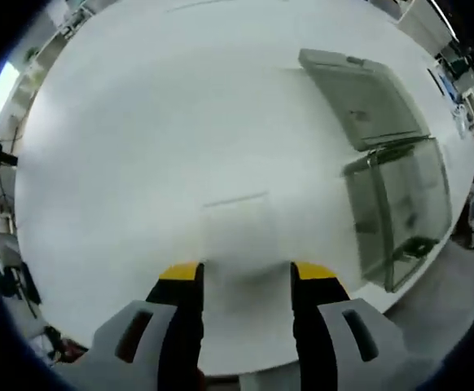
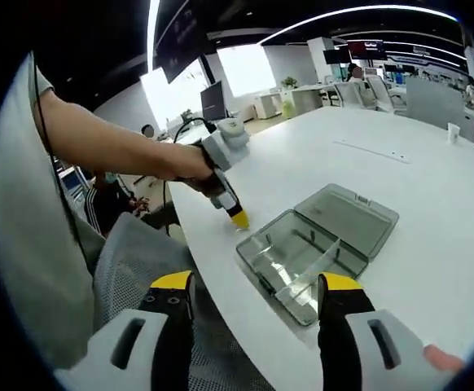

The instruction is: Insert the divider into the dual guide fixture by aligning both edges with the guide slots and pushing it downward to the bottom, including one-sided entry, uneven engagement, binding, and posture correction.

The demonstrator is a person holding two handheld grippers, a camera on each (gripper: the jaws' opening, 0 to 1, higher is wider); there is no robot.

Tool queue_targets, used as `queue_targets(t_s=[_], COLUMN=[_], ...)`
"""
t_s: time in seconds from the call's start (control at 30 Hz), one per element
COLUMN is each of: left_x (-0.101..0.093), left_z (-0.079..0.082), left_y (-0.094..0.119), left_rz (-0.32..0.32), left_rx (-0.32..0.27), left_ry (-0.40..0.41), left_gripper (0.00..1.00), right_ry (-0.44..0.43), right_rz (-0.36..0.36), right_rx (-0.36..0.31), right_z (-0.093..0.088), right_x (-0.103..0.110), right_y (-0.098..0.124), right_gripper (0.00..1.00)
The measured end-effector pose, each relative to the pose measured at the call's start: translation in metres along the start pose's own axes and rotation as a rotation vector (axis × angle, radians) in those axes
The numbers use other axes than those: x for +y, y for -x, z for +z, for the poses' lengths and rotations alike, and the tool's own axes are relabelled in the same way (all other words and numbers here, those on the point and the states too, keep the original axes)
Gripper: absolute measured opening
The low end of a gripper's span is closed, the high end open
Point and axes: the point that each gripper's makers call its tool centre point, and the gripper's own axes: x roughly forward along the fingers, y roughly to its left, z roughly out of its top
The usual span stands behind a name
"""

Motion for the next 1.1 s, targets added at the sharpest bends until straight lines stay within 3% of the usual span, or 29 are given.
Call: queue_targets(t_s=[0.17,0.5,0.77,1.1], left_x=[0.0029,0.0012,-0.0002,0.0009], left_z=[-0.0028,-0.0041,-0.0067,-0.0072], left_y=[-0.0014,-0.0015,0.0012,0.0006], left_rz=[0.056,0.062,0.065,0.057], left_rx=[0.035,0.069,0.069,0.048], left_ry=[-0.039,0.017,0.036,-0.009], left_gripper=[0.36,0.32,0.32,0.3], right_ry=[0.009,0.004,0.006,0.008], right_rz=[0.002,0.0,-0.01,-0.017], right_rx=[0.007,0.011,0.011,0.015], right_z=[-0.0007,-0.0024,-0.0027,-0.0039], right_x=[0.0015,0.0028,0.0021,0.0029], right_y=[0.0004,0.0005,0.0046,0.0075], right_gripper=[0.57,0.58,0.57,0.57])
